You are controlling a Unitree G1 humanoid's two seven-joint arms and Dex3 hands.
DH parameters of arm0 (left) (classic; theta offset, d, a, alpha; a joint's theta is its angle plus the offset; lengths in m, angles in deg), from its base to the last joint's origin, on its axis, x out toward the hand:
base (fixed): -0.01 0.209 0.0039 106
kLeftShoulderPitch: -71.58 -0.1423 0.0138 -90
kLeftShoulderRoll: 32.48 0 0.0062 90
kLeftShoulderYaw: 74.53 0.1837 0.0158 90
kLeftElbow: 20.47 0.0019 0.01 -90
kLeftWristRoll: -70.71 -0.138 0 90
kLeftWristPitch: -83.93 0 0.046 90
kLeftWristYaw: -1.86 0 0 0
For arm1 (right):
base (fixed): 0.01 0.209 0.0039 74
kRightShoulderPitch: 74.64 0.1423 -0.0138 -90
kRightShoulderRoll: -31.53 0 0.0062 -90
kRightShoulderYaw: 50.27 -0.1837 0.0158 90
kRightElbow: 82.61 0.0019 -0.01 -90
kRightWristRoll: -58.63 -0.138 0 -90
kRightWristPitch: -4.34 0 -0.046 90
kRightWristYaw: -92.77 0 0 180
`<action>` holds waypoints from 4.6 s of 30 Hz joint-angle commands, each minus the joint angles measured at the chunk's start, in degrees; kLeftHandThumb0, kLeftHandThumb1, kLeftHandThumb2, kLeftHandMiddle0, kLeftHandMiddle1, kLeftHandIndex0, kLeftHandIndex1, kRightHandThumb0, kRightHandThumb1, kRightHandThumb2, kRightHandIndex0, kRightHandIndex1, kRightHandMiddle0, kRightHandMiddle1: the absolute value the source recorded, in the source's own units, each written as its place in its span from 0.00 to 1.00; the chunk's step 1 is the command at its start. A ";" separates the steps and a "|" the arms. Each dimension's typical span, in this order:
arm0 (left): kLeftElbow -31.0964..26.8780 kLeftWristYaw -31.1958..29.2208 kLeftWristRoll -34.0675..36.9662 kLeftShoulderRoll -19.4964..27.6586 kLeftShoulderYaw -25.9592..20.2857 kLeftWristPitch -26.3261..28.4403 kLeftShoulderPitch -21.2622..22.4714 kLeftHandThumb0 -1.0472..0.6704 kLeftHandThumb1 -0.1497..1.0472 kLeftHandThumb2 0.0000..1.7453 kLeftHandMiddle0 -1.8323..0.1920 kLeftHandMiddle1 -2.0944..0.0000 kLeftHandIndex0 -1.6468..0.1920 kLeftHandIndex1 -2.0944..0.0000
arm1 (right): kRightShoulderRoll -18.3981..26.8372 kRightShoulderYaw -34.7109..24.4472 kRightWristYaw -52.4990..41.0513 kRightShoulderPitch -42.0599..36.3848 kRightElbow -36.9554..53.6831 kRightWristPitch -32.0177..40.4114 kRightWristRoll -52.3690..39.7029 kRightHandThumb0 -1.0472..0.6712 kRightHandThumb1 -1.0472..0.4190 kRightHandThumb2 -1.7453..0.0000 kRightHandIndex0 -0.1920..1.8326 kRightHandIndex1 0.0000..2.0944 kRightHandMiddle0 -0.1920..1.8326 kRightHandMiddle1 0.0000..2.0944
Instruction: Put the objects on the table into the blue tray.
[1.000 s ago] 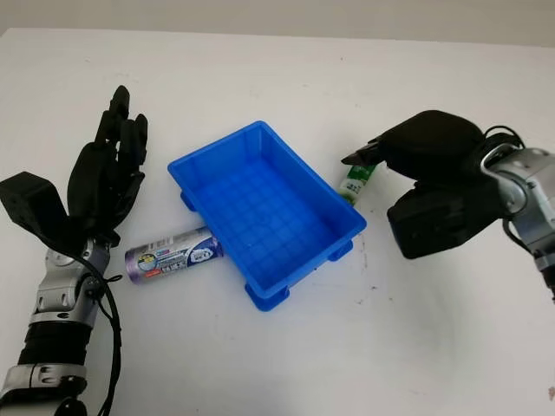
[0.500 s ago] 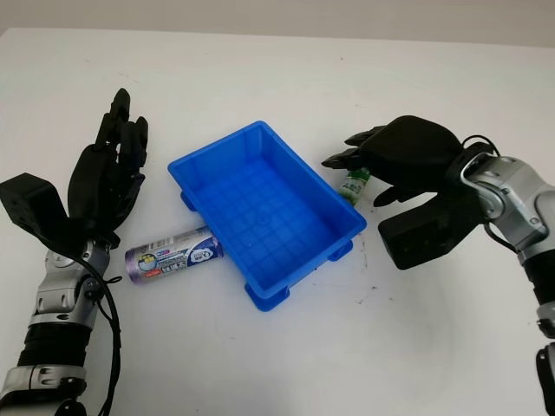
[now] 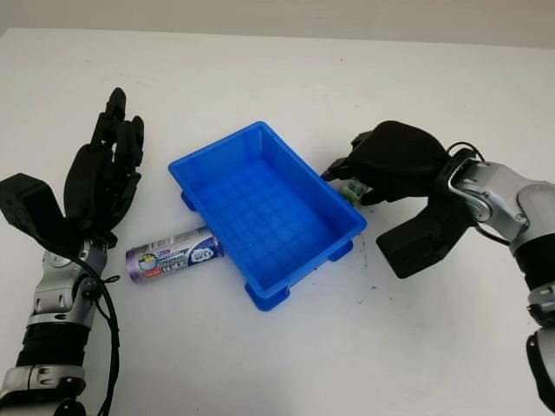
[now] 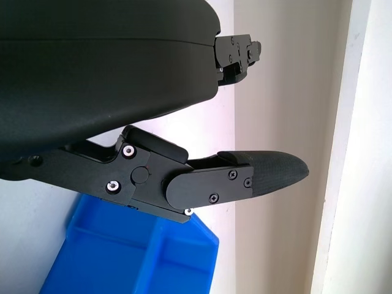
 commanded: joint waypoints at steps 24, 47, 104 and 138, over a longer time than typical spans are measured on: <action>1.50 -0.40 0.29 0.55 -0.31 -1.50 2.07 0.15 1.00 0.30 0.95 0.97 0.94 0.97 | 1.02 -5.40 9.66 5.49 -2.19 18.16 -2.34 0.33 0.05 0.97 0.49 1.00 0.38 0.99; 1.39 0.94 -0.83 -0.59 0.42 -1.97 1.24 0.15 1.00 0.31 0.94 0.97 0.93 0.97 | -16.90 -18.85 -18.19 -7.97 47.91 26.38 -41.50 0.38 0.03 0.97 0.46 0.94 0.34 0.87; -15.49 -5.61 -11.21 14.33 1.46 -0.09 -7.92 0.07 1.00 0.19 0.88 0.96 0.88 0.96 | -27.68 -36.14 -4.59 -25.82 35.58 47.47 -51.04 0.20 0.00 0.56 0.00 0.00 0.00 0.00; -63.93 -17.01 -42.05 28.73 1.17 21.57 -36.07 0.02 1.00 0.08 0.86 0.97 0.85 0.97 | -27.34 -34.19 -6.98 -22.70 34.32 48.84 -50.24 0.18 0.00 0.57 0.00 0.00 0.00 0.00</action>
